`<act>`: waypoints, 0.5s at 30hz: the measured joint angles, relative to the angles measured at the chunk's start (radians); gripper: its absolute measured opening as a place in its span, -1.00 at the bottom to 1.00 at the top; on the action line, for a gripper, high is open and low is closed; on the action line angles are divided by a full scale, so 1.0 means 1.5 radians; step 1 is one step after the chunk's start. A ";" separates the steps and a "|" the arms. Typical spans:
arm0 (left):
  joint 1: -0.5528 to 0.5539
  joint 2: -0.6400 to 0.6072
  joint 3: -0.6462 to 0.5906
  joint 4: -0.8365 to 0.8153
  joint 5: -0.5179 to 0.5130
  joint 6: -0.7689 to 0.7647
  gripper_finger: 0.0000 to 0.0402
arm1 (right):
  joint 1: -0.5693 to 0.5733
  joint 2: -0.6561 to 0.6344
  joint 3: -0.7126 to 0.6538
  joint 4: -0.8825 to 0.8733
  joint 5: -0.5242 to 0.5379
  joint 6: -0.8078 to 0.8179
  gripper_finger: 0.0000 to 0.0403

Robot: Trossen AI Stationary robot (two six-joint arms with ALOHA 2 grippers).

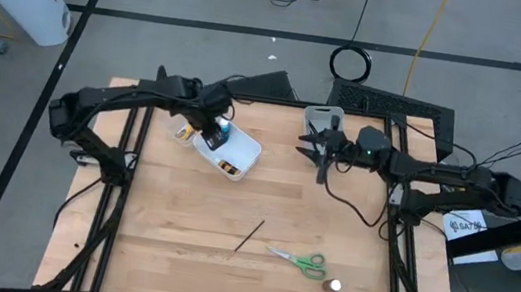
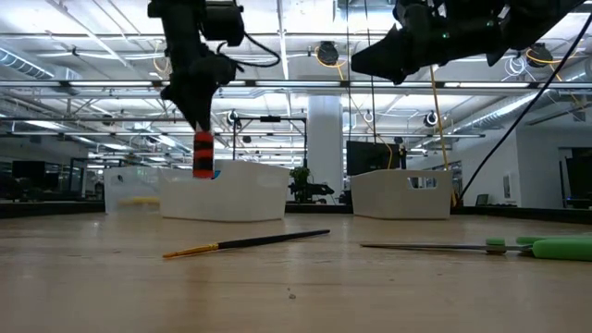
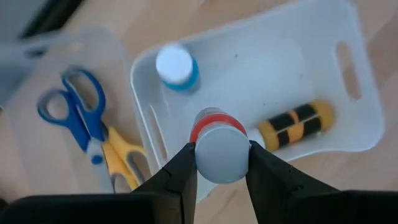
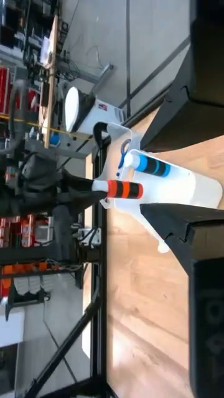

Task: Pick & Place Paint Supplies
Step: Put the orange paint bottle into the white bin

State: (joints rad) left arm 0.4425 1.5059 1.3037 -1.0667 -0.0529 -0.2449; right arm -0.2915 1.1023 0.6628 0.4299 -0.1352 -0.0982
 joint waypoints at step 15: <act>-0.005 -0.001 -0.142 0.099 -0.034 -0.074 -0.44 | -0.029 0.000 0.000 0.004 -0.035 -0.019 -0.35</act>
State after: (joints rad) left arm 0.4355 1.5047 1.0913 -0.9179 -0.1043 -0.3556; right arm -0.3347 1.1023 0.6628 0.4358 -0.1883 -0.1273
